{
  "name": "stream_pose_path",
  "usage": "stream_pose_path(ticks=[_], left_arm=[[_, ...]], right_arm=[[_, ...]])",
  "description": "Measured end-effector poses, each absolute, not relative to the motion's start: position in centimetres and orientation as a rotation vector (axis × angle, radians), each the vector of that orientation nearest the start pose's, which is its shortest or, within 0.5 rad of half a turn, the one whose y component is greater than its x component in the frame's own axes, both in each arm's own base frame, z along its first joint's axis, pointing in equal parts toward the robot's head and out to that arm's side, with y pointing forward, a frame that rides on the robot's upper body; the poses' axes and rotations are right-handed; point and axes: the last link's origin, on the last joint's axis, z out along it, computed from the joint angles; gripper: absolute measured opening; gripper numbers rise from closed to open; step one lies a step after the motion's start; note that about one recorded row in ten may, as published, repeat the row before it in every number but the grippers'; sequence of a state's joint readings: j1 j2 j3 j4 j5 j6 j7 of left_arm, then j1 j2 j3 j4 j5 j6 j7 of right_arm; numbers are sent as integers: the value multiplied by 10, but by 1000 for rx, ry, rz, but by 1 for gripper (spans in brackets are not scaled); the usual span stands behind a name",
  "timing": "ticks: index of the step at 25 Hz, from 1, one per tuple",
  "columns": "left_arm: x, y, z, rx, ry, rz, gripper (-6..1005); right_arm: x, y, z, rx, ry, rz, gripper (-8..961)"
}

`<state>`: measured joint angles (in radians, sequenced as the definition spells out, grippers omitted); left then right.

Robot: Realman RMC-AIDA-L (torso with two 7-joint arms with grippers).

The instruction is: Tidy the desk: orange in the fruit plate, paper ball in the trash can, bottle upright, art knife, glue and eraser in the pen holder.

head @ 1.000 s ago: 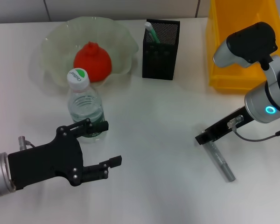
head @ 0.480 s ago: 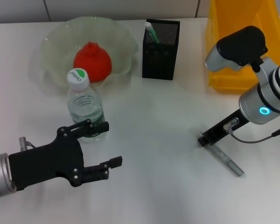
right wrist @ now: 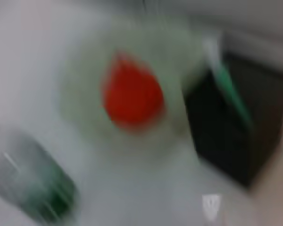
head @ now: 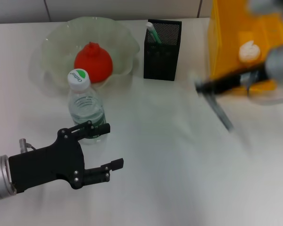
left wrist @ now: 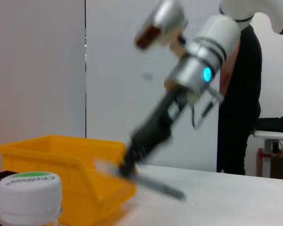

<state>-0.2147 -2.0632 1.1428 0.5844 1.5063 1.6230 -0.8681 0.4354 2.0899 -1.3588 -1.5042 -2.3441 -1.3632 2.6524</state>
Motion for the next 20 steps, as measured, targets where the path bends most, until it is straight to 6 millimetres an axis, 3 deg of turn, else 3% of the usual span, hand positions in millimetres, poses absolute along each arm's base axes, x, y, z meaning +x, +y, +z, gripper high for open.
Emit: stream_pose_path(ticks=[3,9,13,14,18,20], left_arm=[[-288,235,-29,-2688,-223,-925,801],[-287,235,-30,-2689,-222,-928,801],[-287,235,-30,-2690,-220,-929,801],[-287,235,-30,-2690,-220,-929,801],[-287,235,-30,-2690,-219,-929,801],[-287,235,-30,-2690,-219,-929,801]], right_arm=[[151,359,46,-2488,871,486,145],[159,383,55,-2332,617,798,143],[164,406,34,-2256,440,978,141],[164,406,34,-2256,440,978,141],[168,429,-2,-2257,437,939,140],[170,433,-8,-2261,446,920,139]])
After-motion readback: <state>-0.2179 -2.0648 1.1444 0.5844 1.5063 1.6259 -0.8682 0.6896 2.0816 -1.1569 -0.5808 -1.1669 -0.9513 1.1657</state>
